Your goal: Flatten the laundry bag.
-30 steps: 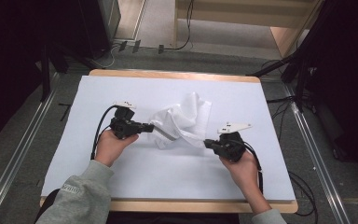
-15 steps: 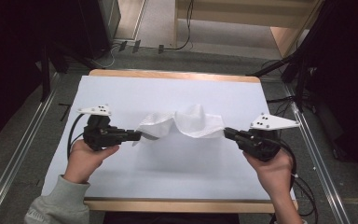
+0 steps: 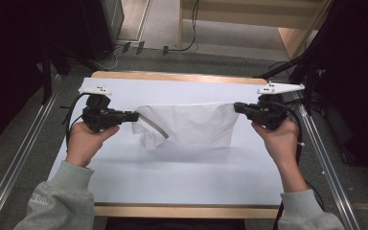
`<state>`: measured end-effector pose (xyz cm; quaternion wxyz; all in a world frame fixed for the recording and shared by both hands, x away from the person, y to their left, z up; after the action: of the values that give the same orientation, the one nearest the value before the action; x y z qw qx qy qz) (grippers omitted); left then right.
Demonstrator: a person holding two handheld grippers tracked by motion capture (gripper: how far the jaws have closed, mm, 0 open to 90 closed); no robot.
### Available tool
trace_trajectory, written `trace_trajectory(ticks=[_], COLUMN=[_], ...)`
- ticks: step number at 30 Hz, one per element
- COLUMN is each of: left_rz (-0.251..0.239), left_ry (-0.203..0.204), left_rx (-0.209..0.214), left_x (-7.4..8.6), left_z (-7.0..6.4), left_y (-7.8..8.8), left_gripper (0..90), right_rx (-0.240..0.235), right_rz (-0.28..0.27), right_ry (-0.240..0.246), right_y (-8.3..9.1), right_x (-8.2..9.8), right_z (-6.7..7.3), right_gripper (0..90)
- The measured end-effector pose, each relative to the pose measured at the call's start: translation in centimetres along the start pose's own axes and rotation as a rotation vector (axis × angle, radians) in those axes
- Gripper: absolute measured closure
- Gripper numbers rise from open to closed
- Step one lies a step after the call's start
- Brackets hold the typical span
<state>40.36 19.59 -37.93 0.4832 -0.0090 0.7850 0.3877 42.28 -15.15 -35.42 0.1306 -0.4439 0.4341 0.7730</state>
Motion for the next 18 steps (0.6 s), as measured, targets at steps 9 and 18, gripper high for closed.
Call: trace_trajectory(ticks=[9, 18], left_rz=[0.1, 0.129], left_ry=[0.081, 0.18], left_rx=[-0.029, -0.055], left_x=[1.9, 4.2], left_z=[5.6, 9.1], left_y=[-5.1, -7.7], left_gripper=[87.8, 87.7], right_rx=[0.002, 0.044], right_rz=[0.094, 0.039], right_ry=[-0.106, -0.171], right_y=[-7.6, -9.5], right_x=[1.1, 1.0], right_z=[-4.6, -6.4], right_gripper=[90.0, 68.2])
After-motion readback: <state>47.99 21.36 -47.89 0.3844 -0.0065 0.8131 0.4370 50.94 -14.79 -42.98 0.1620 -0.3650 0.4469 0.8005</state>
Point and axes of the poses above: each handheld gripper's, and its own axes: y roughly backward along the jaws, x roughly out of its underside, z roughly to its left, the point moved 8 cm from there along -y, roughly forward along the jaws, and after that the axes turned 9 degrees about -y, right-handed, at the moved point
